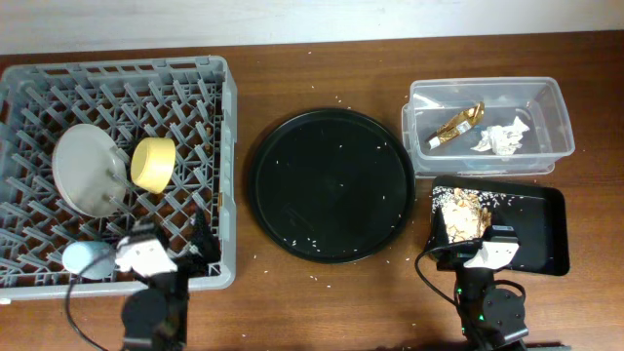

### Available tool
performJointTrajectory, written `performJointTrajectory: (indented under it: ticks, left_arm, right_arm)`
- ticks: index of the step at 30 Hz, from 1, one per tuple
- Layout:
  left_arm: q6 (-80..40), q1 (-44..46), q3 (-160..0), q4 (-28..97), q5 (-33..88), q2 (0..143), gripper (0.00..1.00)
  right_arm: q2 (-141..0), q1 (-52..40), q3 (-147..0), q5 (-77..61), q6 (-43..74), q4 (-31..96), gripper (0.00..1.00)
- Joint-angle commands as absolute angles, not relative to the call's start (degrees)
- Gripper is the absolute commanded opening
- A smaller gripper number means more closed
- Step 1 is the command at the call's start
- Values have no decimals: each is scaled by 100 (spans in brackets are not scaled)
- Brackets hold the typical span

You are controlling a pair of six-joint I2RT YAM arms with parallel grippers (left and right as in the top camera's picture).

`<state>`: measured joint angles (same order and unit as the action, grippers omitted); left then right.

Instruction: Sort waste into correct bins and load items into the dishwasher rack

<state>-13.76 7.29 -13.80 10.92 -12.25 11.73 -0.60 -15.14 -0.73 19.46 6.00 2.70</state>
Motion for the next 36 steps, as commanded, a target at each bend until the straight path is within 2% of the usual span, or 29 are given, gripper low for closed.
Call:
performJointTrajectory:
  ticks: [1, 4, 36]
  left_arm:
    - [-1369, 696, -674, 1015, -1160, 290, 99]
    - [-1369, 696, -228, 746, -1153, 30, 100]
    - [-1367, 696, -217, 729, -1157, 34, 99]
  right_arm:
    - [-21, -1496, -32, 1957, 622, 287, 98]
    - [-21, -1496, -32, 1957, 622, 285, 98]
    - [-21, -1496, -32, 1957, 622, 287, 99]
